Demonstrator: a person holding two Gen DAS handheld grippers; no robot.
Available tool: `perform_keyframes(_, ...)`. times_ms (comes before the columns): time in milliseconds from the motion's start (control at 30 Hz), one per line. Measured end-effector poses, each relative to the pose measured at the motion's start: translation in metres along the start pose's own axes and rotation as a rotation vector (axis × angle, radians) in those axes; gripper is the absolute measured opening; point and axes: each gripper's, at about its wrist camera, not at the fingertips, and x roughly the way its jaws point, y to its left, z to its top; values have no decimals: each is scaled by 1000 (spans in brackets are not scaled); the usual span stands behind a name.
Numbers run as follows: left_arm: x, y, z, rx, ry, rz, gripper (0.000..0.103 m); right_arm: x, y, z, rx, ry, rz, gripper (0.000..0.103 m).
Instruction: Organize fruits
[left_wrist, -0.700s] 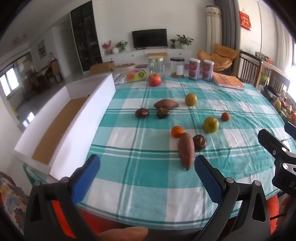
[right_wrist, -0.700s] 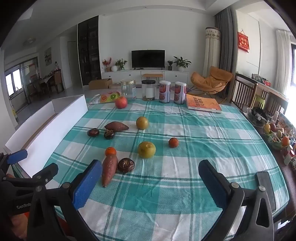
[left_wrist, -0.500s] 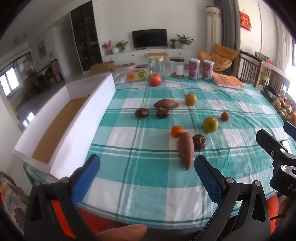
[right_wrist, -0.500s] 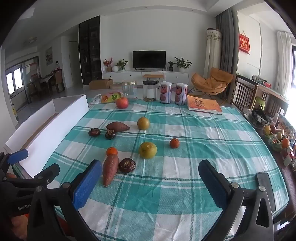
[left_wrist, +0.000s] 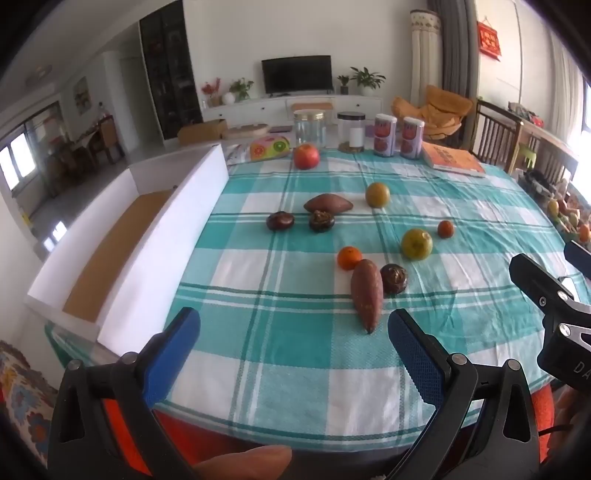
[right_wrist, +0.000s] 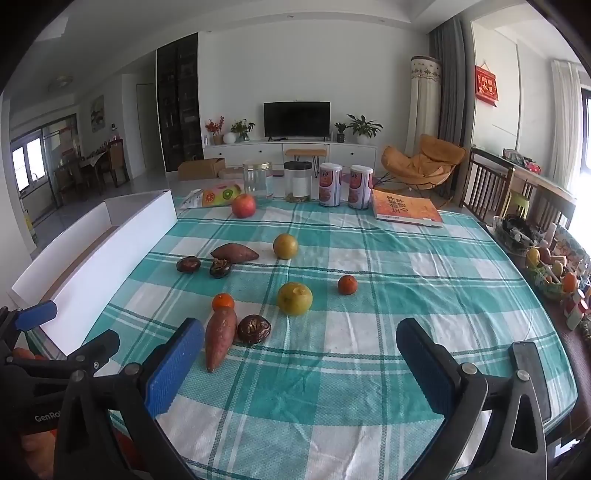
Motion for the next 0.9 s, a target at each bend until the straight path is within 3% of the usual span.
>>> perform_keyframes(900,2,-1,-1,1,17,-16,102,0,-1,-4,-7,-2,-37,103)
